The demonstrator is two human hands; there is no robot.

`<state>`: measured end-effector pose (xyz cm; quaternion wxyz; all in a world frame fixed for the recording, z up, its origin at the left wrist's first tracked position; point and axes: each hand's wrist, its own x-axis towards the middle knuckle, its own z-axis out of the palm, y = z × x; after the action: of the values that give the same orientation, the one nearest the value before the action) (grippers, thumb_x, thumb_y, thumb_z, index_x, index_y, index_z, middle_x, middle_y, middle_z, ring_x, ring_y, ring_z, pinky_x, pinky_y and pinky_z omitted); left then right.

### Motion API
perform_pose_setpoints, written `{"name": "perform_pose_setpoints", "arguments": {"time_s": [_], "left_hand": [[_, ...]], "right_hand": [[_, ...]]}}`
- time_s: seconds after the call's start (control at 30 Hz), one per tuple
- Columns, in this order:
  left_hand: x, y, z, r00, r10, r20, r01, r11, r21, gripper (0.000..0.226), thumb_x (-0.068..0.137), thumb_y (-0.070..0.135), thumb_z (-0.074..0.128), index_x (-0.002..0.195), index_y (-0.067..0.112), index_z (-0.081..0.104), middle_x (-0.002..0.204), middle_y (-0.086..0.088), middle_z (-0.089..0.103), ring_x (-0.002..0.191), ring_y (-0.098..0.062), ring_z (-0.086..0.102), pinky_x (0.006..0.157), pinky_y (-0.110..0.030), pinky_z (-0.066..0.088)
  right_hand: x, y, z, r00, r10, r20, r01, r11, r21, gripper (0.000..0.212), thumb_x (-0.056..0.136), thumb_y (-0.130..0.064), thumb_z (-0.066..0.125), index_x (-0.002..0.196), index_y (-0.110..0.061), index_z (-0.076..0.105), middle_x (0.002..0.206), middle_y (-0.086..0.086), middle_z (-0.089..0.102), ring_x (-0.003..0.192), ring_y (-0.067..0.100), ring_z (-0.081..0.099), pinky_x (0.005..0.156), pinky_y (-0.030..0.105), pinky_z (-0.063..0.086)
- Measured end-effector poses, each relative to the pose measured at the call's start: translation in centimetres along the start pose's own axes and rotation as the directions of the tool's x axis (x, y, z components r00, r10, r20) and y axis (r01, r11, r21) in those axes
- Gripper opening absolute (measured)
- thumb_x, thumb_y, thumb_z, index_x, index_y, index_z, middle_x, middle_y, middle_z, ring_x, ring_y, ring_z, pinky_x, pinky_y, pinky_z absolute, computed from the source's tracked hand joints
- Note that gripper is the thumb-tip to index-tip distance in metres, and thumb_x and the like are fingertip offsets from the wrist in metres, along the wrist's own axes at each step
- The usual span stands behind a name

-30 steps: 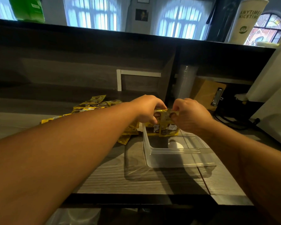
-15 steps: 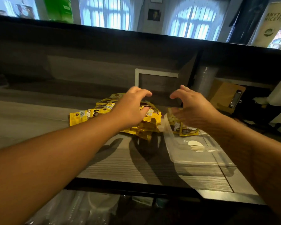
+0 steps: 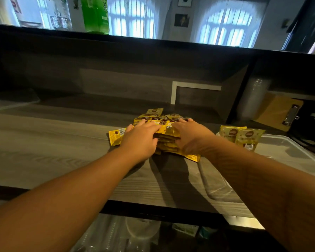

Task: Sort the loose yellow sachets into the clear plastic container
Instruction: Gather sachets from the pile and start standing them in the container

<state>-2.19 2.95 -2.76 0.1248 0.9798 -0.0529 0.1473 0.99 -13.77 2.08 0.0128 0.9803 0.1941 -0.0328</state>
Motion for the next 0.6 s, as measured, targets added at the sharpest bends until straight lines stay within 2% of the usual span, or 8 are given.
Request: {"name": "perform_pose_setpoints", "arguments": {"time_s": [0.07,0.17,0.27,0.33,0.4,0.5,0.53,0.6], "left_hand": [[-0.1,0.2,1.0,0.996,0.008,-0.086,-0.011,0.999,-0.033,0.047,0.098,0.029,0.056,0.143,0.033,0.048,0.151,0.009,0.046,0.143,-0.018,0.034,0.117,-0.047,0.027],[-0.9,-0.1,2.2,0.96,0.027,-0.279,-0.071,0.986,-0.15,0.033,0.089,0.017,0.064,0.12,0.029,0.066,0.124,0.008,0.064,0.118,-0.018,0.055,0.101,-0.04,0.04],[-1.3,-0.8,2.2,0.919,-0.003,-0.393,-0.112,0.956,-0.27,0.023,0.085,0.012,0.069,0.106,0.024,0.07,0.107,0.005,0.068,0.099,-0.018,0.061,0.084,-0.036,0.052],[-1.6,-0.9,1.9,0.882,-0.058,-0.468,-0.131,0.923,-0.363,0.019,0.089,0.011,0.066,0.106,0.02,0.068,0.102,0.004,0.067,0.09,-0.013,0.06,0.073,-0.025,0.051],[-1.8,-1.0,1.7,0.836,-0.17,-0.522,-0.099,0.888,-0.449,0.015,0.094,0.012,0.062,0.108,0.017,0.065,0.093,0.004,0.065,0.081,-0.01,0.059,0.063,-0.017,0.045],[-1.6,-1.3,1.4,0.696,-0.443,-0.565,-0.035,0.766,-0.642,0.013,0.097,0.02,0.057,0.11,0.017,0.06,0.082,0.005,0.062,0.073,-0.021,0.065,0.059,-0.035,0.053],[-1.6,-1.5,1.2,0.648,-0.523,-0.553,-0.034,0.706,-0.707,0.012,0.098,0.022,0.055,0.11,0.02,0.057,0.082,0.008,0.061,0.071,-0.021,0.067,0.058,-0.039,0.056],[-1.6,-1.6,0.7,0.612,-0.655,-0.443,-0.019,0.548,-0.836,0.009,0.1,0.022,0.052,0.109,0.024,0.053,0.091,0.008,0.062,0.067,-0.016,0.069,0.051,-0.037,0.058]], "right_hand": [[-0.1,0.1,0.5,1.0,-0.009,-0.026,0.009,1.0,-0.009,0.059,0.093,-0.034,0.055,0.148,-0.03,0.034,0.155,0.0,0.036,0.142,0.03,0.029,0.111,0.051,0.031],[-0.6,0.3,1.0,0.992,-0.018,-0.123,0.019,1.0,0.001,0.044,0.094,-0.035,0.052,0.137,-0.029,0.048,0.135,0.0,0.055,0.123,0.025,0.05,0.097,0.042,0.046],[-1.0,0.1,0.8,0.981,-0.036,-0.188,0.037,0.999,0.002,0.032,0.098,-0.034,0.046,0.127,-0.026,0.056,0.117,0.0,0.063,0.103,0.021,0.059,0.083,0.036,0.051],[-1.1,-0.1,0.7,0.973,-0.035,-0.23,0.045,0.998,0.037,0.029,0.1,-0.032,0.043,0.123,-0.025,0.058,0.111,0.001,0.065,0.097,0.021,0.06,0.081,0.035,0.052],[-1.2,-0.2,0.7,0.966,-0.019,-0.256,0.036,0.997,0.062,0.027,0.1,-0.026,0.044,0.121,-0.022,0.06,0.108,0.001,0.066,0.096,0.021,0.061,0.082,0.037,0.054],[-1.4,-0.1,0.8,0.937,0.014,-0.348,0.014,0.997,0.077,0.016,0.099,-0.015,0.048,0.104,-0.019,0.062,0.089,0.0,0.064,0.083,0.021,0.062,0.073,0.037,0.055],[-1.6,0.1,0.8,0.924,0.044,-0.38,0.001,0.993,0.118,0.013,0.098,-0.013,0.048,0.095,-0.019,0.059,0.082,0.0,0.061,0.079,0.021,0.061,0.069,0.035,0.053],[-2.0,0.5,0.9,0.885,0.109,-0.453,0.006,0.97,0.243,0.021,0.098,-0.011,0.047,0.079,-0.02,0.053,0.075,0.002,0.056,0.072,0.023,0.057,0.064,0.037,0.048]]}}
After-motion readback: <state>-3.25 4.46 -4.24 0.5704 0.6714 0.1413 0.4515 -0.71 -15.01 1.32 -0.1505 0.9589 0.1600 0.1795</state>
